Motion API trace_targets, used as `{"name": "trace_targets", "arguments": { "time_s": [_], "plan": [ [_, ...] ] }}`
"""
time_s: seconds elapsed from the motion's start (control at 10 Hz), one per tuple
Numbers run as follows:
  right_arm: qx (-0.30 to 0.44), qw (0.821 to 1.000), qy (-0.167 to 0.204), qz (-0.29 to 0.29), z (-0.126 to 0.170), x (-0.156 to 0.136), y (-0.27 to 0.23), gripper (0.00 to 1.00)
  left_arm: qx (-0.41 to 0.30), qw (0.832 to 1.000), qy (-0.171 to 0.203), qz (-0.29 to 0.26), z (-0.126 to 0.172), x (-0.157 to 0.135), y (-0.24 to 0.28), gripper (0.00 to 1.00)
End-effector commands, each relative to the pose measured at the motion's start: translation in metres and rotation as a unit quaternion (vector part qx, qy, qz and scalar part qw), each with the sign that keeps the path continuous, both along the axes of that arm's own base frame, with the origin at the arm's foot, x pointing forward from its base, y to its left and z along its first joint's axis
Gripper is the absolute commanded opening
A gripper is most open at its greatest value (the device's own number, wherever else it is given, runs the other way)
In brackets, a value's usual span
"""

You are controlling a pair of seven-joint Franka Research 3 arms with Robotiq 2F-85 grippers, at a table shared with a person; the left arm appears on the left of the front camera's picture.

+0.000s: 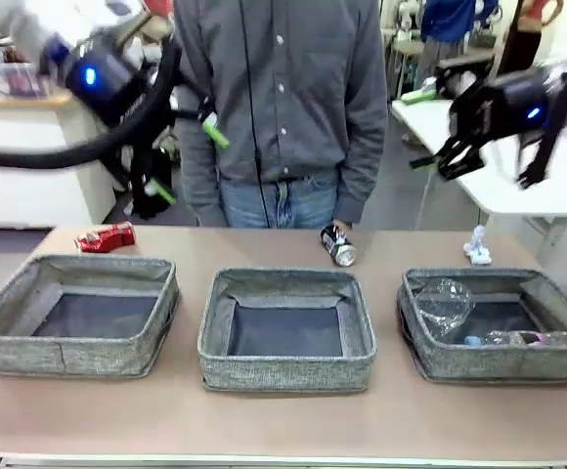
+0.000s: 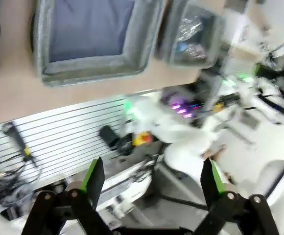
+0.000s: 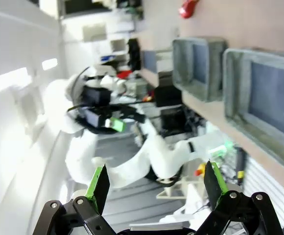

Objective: Sort the waste into the appropriate baskets.
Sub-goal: Place the picked waste into the Fabric basket indicated by the person.

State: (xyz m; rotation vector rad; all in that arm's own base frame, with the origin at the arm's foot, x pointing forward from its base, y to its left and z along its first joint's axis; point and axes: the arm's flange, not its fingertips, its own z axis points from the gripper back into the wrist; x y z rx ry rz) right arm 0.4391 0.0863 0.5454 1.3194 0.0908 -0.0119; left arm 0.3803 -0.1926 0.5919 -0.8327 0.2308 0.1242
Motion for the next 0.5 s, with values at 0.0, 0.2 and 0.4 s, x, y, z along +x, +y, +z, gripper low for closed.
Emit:
{"name": "trace_targets", "arguments": {
  "time_s": [0.0, 0.2, 0.4],
  "plan": [
    [0.029, 0.999, 0.033, 0.032, -0.011, 0.008, 0.026, 1.0, -0.134, 0.987, -0.04, 0.085, -0.028, -0.029, 0.021, 1.0],
    [0.041, 0.994, 0.073, 0.069, -0.017, -0.003, 0.028, 1.0, -0.218, 0.962, -0.075, 0.15, -0.044, -0.028, 0.031, 1.0],
    [0.021, 0.991, 0.117, 0.063, -0.019, -0.024, 0.02, 1.0, -0.223, 0.944, -0.214, 0.12, -0.048, -0.027, 0.031, 1.0]
  ]
}}
